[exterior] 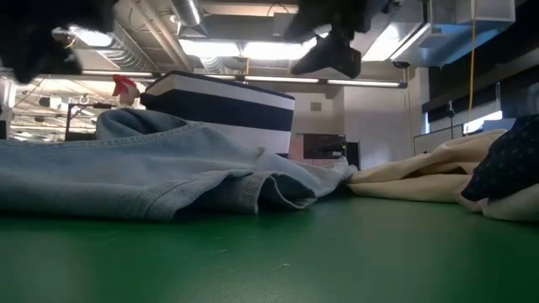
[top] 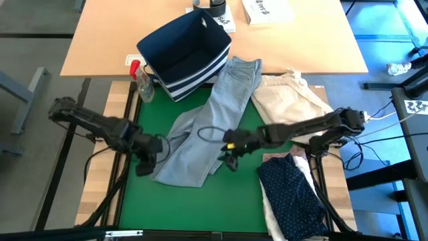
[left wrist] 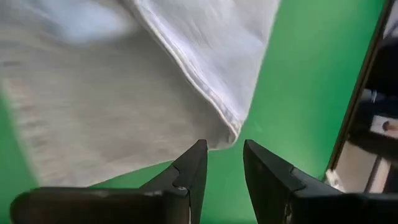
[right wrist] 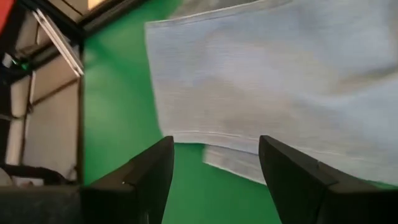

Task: Fold laundry
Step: Fold the blue jeans

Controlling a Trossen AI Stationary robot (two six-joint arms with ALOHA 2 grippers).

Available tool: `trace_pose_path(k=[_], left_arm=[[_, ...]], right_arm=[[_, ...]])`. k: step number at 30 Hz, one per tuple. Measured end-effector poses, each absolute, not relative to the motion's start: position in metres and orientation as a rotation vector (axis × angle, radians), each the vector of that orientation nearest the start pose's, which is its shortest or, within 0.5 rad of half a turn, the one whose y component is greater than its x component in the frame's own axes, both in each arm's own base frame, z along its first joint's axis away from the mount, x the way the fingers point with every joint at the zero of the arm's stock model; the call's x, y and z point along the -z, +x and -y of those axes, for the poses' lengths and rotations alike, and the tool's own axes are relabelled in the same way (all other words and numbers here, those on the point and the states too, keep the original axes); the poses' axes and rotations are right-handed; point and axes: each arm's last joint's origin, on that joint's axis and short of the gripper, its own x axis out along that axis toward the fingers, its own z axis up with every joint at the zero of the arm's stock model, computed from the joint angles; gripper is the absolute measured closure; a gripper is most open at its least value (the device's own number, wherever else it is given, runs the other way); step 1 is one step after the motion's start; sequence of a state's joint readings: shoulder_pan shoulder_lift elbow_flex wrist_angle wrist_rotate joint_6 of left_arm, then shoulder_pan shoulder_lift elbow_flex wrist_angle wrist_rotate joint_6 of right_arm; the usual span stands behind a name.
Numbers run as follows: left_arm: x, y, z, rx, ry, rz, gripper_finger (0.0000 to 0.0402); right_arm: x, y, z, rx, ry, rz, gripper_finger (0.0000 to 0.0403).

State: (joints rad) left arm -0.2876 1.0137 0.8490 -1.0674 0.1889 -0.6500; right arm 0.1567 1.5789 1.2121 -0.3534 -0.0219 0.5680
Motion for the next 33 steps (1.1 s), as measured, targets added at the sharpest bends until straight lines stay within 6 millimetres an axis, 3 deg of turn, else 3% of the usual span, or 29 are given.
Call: trace_pose_path(k=[7, 11, 18, 28, 33], left_arm=[[-0.197, 0.142, 0.076, 0.109, -0.428, -1.324, 0.0301], [-0.176, 0.141, 0.084, 0.212, -0.474, -1.275, 0.0301], [-0.159, 0.137, 0.086, 0.155, -0.466, -1.218, 0.0301], [-0.143, 0.137, 0.091, 0.209, -0.507, -1.076, 0.0303], [-0.147, 0.142, 0.095, 0.234, -0.586, -1.005, 0.0355]], right_arm=[[-0.240, 0.355, -0.098, 0.115, 0.619, -0.762, 0.0172], [-0.223, 0.357, -0.114, 0.147, 0.676, -0.809, 0.0172], [-0.210, 0.357, -0.128, 0.187, 0.686, -0.820, 0.0172], [-0.212, 0.359, -0.128, 0.170, 0.672, -0.793, 0.0172], [-0.207, 0.365, -0.146, 0.071, 0.690, -0.746, 0.0172]])
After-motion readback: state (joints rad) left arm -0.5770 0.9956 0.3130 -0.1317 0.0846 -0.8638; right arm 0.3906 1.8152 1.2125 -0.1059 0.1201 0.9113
